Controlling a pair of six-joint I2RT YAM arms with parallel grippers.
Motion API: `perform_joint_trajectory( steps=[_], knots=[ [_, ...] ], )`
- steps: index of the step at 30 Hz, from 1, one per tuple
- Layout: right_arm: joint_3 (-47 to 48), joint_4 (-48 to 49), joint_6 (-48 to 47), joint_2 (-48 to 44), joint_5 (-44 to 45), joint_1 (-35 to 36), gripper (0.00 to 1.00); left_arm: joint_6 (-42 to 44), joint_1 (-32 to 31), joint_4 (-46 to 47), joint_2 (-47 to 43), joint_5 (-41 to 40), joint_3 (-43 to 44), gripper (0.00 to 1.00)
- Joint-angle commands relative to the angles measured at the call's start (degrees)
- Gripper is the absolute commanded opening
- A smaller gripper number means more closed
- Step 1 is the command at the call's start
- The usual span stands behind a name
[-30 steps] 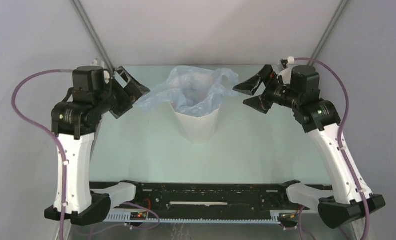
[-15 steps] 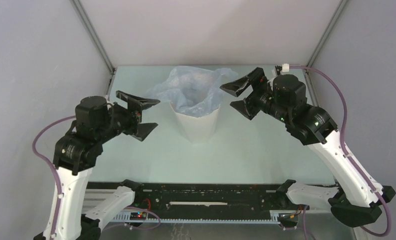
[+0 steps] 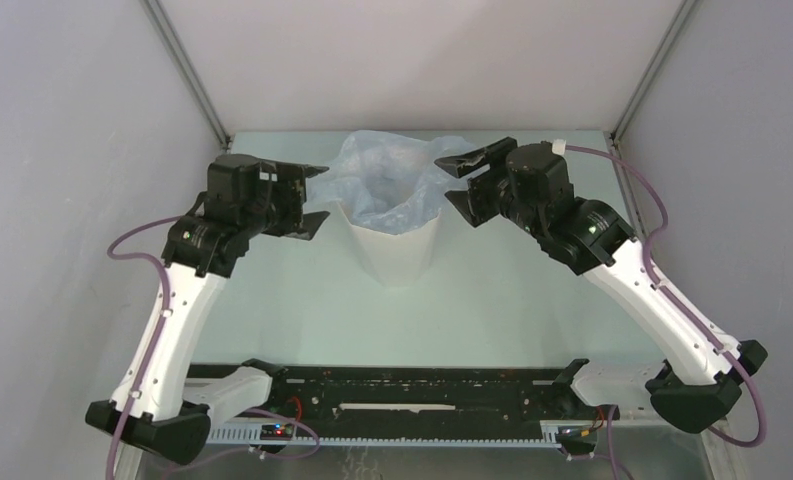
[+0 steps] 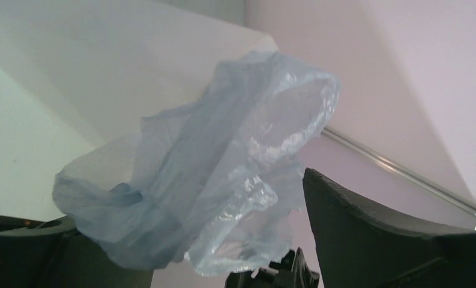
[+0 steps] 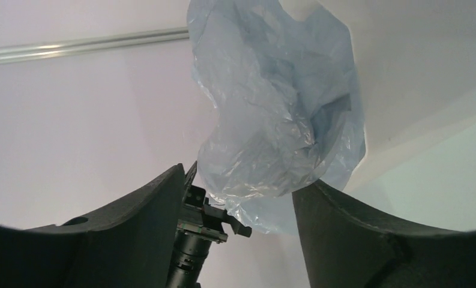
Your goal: Put the trash bags into the trash bin
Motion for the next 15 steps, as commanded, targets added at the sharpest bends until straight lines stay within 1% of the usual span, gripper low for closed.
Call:
perform_joint_trajectory(
  steps=[1,2,4,5,6,8,9,10,11,13,15],
  knots=[
    [0.01,1.63,2.98,0.12,4.67,0.49,0.69,1.78,2.11,0.90,1.65,-3.45,0.65,0.82],
    [-0.07,1.75,2.83,0.31,4.60,0.34,0.63,2.86,2.34,1.04,1.83,-4.50,0.82,0.78],
    [-0.50,2.02,2.56,0.20,4.25,0.28,0.47,6.45,2.75,1.46,1.80,-6.53,1.40,0.66],
    [-1.10,2.27,1.97,-0.10,4.01,0.21,0.36,7.74,2.89,1.25,1.52,-7.08,1.45,0.60],
    [-1.99,2.21,1.38,-0.67,3.75,0.13,0.28,8.64,3.01,1.14,1.07,-7.47,0.87,0.52],
    [-4.72,2.82,-0.29,-2.38,1.64,-0.73,0.07,11.15,3.47,2.76,-0.53,-7.16,-1.54,0.32],
    [-6.30,3.56,-2.13,-3.47,-0.33,-1.55,0.00,12.41,3.90,4.08,-1.23,-6.41,-2.93,0.24],
    [-7.59,3.48,-4.39,-4.94,-2.38,-2.17,0.00,13.93,4.49,5.47,-1.96,-5.10,-4.57,0.18],
    [-8.54,2.78,-7.85,-6.19,-3.81,-2.67,0.00,15.50,5.25,6.95,-2.80,-3.44,-6.19,0.15],
    [-11.66,3.24,-15.57,-9.29,-8.47,-4.06,0.00,20.35,7.04,11.60,-4.63,0.24,-9.81,0.13],
    [-14.27,3.50,-22.59,-12.56,-13.56,-6.17,0.00,25.08,8.90,13.76,-6.26,3.49,-12.75,0.03]
  ],
)
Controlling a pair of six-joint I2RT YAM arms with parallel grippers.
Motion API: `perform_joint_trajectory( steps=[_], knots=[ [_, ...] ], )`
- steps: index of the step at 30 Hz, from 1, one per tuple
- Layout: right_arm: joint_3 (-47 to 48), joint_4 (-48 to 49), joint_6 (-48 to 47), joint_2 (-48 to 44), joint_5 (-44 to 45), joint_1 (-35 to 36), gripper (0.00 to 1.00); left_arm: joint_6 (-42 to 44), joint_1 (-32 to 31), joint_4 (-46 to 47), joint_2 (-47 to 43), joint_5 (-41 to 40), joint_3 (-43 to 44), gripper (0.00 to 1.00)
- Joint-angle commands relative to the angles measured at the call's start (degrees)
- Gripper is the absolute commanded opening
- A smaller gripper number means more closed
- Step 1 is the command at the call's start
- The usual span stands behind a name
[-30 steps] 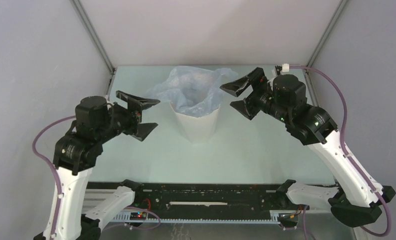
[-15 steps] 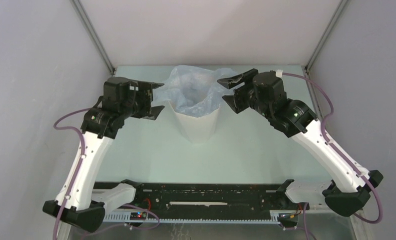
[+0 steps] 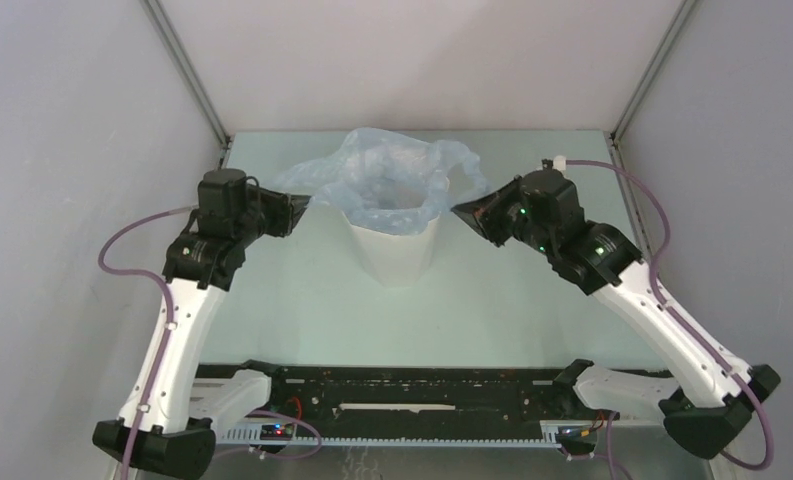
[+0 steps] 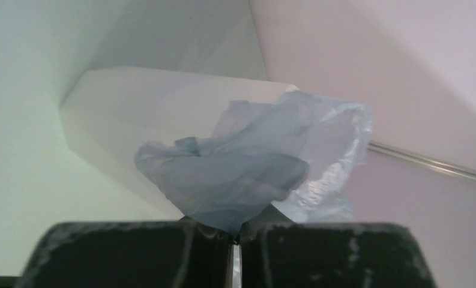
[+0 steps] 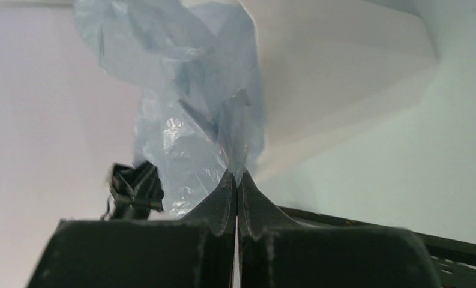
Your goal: Put the trash bags into the trash bin
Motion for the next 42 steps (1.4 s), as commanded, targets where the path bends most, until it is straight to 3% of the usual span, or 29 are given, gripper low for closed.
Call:
perform_joint_trajectory(
  steps=[1,6,12,20,31,34,37,39,42],
  knots=[
    [-4.16,1.40,-18.02,-8.40,-11.70,-4.50,0.00,12.72,4.41,8.44,-3.60,7.65,-6.25,0.02],
    [-8.32,2.43,-28.07,-11.61,-25.02,-11.46,0.00,20.35,5.94,12.48,-5.06,14.10,-10.41,0.00],
    [-9.67,1.63,-31.75,-9.24,-34.45,-12.38,0.01,23.43,5.95,15.71,-7.78,20.09,-16.06,0.00],
    [-11.64,-3.85,-38.45,-7.65,-32.57,-16.84,0.08,32.46,5.95,5.29,-8.26,11.98,-17.79,0.00],
    [-11.88,1.55,-45.13,1.82,-31.29,-20.75,0.20,36.11,5.77,6.84,1.83,9.54,-16.10,0.01],
    [-11.73,5.11,-46.39,5.04,-35.23,-20.77,0.25,38.09,5.51,6.43,6.66,10.74,-12.55,0.14],
    [-10.07,2.76,-48.77,4.94,-37.78,-20.40,0.28,40.64,5.39,1.36,7.97,10.54,-8.99,0.40],
    [-9.15,-1.10,-50.99,2.19,-36.21,-19.48,0.43,41.85,5.37,-1.77,5.97,10.13,-8.28,0.55],
    [-9.01,-7.23,-53.07,-3.93,-32.42,-18.72,0.63,43.39,5.37,-5.71,0.62,9.23,-8.18,0.70]
  ],
)
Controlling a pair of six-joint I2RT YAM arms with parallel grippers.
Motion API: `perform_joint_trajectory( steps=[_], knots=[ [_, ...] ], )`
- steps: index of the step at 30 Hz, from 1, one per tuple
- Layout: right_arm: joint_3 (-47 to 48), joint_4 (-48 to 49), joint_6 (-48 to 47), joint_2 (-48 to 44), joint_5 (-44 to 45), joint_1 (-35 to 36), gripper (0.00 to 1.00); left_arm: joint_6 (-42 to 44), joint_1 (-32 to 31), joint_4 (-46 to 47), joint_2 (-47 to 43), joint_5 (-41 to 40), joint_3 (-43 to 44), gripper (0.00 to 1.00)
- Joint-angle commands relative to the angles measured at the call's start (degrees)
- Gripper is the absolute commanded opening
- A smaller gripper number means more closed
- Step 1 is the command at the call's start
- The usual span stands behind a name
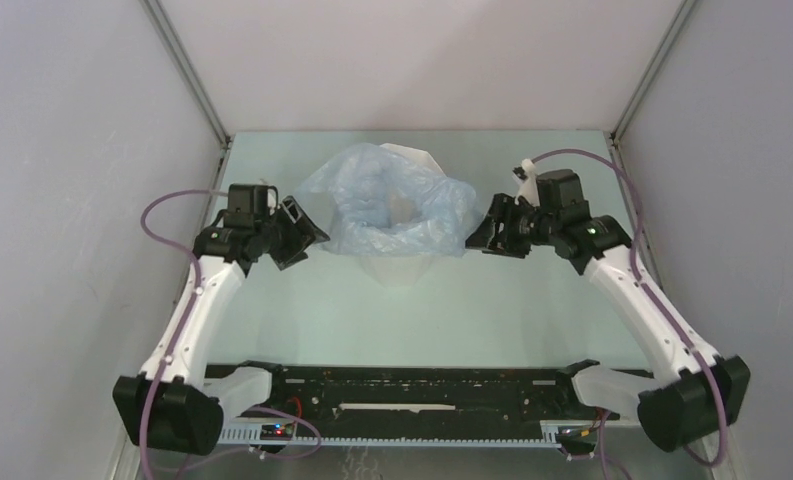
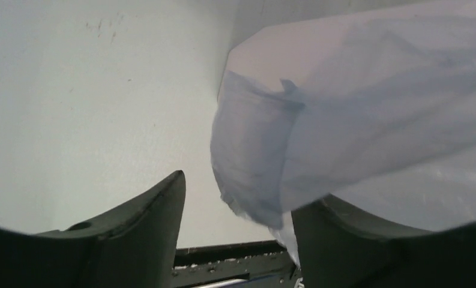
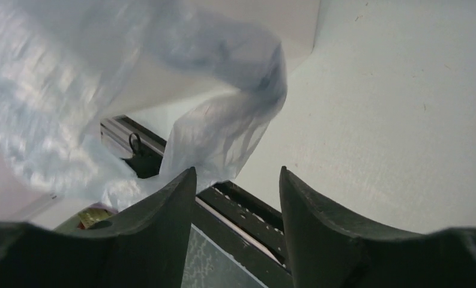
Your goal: Put the trash bags into the trash bin
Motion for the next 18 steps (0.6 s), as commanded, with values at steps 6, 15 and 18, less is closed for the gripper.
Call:
perform_joint_trajectory(
  steps=[6,15,18],
  knots=[
    [7.02,-15.88,-8.26,-16.33,5.16,1.30,0.79,6.62,0.07,-16.86,-15.21,-5.62,10.12,0.88],
    [14.75,-0.61,-14.45,-10.89,-6.64,0.60,0.89,0.52,0.17,-6.18,-11.89,-3.61,17.60,1.00],
    [18.12,4.02,-16.01,-4.23,-10.39,-1.80,0.89,3.50,0.34,0.94,-7.73,-3.38,19.54,1.00]
  ],
)
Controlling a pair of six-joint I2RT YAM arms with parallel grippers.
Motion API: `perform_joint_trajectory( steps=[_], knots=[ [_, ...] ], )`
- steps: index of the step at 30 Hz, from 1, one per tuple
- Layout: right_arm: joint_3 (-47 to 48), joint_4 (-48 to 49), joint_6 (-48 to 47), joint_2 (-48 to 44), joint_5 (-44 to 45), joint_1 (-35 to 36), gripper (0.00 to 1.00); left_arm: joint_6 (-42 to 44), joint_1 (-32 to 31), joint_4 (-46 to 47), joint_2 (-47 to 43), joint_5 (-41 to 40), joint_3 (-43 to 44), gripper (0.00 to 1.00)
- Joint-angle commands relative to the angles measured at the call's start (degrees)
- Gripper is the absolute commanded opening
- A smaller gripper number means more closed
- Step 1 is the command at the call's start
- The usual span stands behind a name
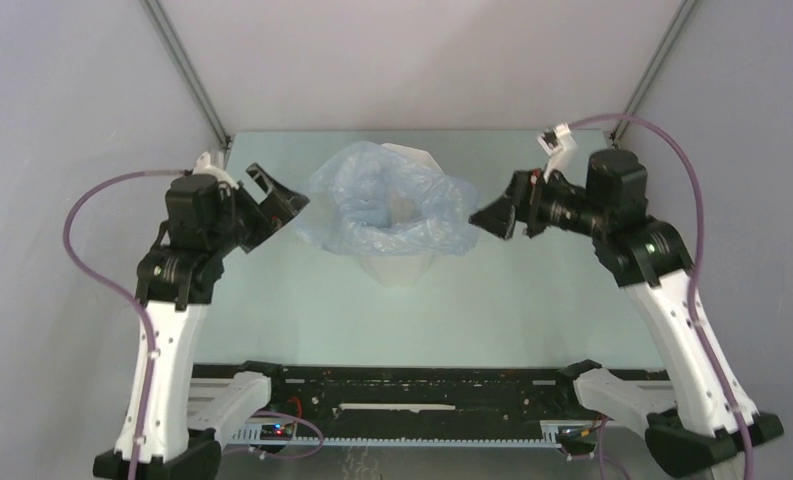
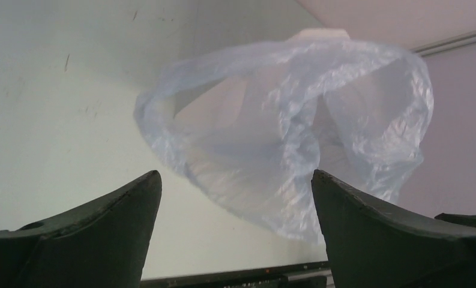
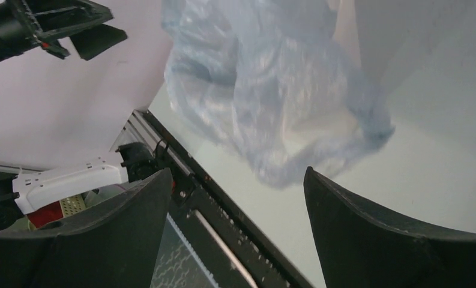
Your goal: Put the trash bags into the trash bin
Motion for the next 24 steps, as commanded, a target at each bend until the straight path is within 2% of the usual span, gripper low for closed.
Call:
perform_joint_trajectory(
  steps=[1,5,8,12,16,19,22,24],
  knots=[
    [4.79,10.92,-4.39,9.58,-7.79,-3.04,0.89,3.53,0.35,12.38,7.45,1.29,3.36,1.00],
    [8.35,13.30,-3.25,16.24,-11.90,-3.32,0.89,11.56,0.49,11.33,12.97,-0.72,7.37,1.00],
    [10.14,12.49,-4.96,19.20,-10.85,-3.29,0.89,17.90,0.50,9.78,16.78,-0.66,9.75,1.00],
    [11.33,11.41,-6.86,22.27,-11.33,-3.38,0.89,21.69,0.47,10.53,20.25,1.54,9.37,0.95],
    [10.04,12.22,-3.73,24.06,-12.12,-3.52,0.87,21.37,0.52,10.14,23.82,2.46,9.81,0.78],
    [11.06,11.49,-1.06,26.77,-13.36,-3.90,0.79,20.66,0.51,10.76,25.41,1.45,9.43,0.65],
    [11.79,11.51,0.42,28.07,-12.96,-3.90,0.72,18.14,0.53,11.04,27.11,-2.03,10.40,0.45],
    [10.55,14.01,1.96,28.32,-12.16,-3.95,0.69,16.94,0.70,12.22,28.77,-0.02,11.59,0.42]
  ],
)
